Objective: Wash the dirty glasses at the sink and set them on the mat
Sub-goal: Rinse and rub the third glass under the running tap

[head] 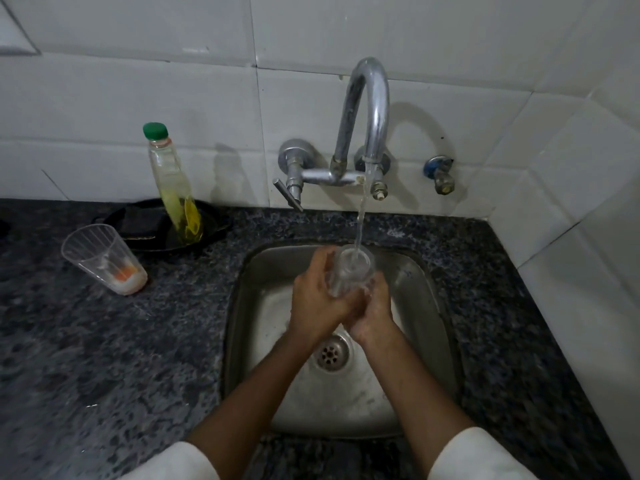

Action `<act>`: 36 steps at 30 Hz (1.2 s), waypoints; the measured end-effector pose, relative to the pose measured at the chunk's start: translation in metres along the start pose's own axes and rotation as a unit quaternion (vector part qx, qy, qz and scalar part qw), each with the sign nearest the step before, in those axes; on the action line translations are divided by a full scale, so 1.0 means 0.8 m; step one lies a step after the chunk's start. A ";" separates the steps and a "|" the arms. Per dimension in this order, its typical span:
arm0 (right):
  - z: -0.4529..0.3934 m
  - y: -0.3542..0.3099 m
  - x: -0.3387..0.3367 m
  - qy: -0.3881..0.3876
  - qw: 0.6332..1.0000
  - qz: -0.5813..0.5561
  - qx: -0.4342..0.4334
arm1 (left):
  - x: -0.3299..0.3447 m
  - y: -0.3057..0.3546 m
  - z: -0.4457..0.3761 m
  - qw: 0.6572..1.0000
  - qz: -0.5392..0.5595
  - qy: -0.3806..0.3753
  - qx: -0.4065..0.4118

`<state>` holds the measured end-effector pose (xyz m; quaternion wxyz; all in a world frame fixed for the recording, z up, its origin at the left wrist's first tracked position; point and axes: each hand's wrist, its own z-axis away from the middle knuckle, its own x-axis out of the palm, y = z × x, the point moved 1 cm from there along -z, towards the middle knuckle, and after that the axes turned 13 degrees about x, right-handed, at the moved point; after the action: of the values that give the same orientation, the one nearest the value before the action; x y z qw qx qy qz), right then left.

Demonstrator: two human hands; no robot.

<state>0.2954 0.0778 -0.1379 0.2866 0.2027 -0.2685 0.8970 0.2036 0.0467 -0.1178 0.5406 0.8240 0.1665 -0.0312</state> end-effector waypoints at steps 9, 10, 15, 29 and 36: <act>0.030 -0.059 0.025 -0.065 0.794 0.515 -0.318 | -0.039 -0.023 -0.010 0.755 0.499 -0.241 -0.351; 0.033 -0.061 0.030 -0.098 0.759 0.563 -0.312 | -0.037 -0.021 -0.014 0.774 0.446 -0.274 -0.357; 0.065 -0.100 0.028 0.045 0.385 0.825 -0.411 | -0.024 -0.028 -0.033 0.902 0.237 -0.237 -0.273; 0.084 -0.101 0.038 0.039 0.491 0.784 -0.377 | 0.004 -0.018 -0.042 0.955 0.115 -0.169 -0.214; 0.096 -0.102 0.041 -0.041 0.537 0.748 -0.387 | -0.008 -0.023 -0.041 0.944 0.151 -0.244 -0.166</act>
<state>0.3376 0.1015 -0.0322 -0.4500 -0.1659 -0.6550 0.5839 0.1876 0.0815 -0.1191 0.6920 0.7054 -0.0940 -0.1213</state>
